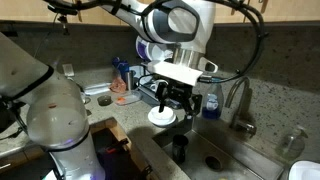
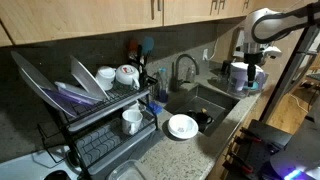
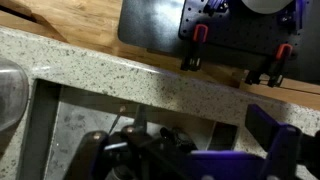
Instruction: Remove the orange object from the clear bowl
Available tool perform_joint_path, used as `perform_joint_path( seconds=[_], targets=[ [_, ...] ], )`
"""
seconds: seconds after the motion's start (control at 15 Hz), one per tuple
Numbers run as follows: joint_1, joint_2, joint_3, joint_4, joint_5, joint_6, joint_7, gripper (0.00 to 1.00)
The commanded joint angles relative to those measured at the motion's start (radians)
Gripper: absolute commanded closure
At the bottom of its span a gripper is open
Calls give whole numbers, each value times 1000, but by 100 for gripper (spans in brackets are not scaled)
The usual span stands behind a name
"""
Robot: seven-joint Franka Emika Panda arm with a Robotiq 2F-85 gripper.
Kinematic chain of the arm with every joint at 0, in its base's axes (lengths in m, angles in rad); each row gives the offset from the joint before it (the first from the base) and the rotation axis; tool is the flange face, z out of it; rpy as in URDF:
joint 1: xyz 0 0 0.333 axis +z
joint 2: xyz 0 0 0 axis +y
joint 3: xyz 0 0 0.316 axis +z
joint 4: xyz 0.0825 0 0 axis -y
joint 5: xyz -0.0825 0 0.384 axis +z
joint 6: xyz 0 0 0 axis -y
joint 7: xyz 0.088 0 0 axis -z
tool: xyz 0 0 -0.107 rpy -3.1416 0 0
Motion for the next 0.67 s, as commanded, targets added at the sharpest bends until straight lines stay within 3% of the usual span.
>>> perform_joint_path(
  seconds=[0.0, 0.6],
  targets=[
    [-9, 2, 9, 2, 5, -2, -4, 0],
    [52, -3, 65, -40, 12, -1, -16, 0]
  ],
)
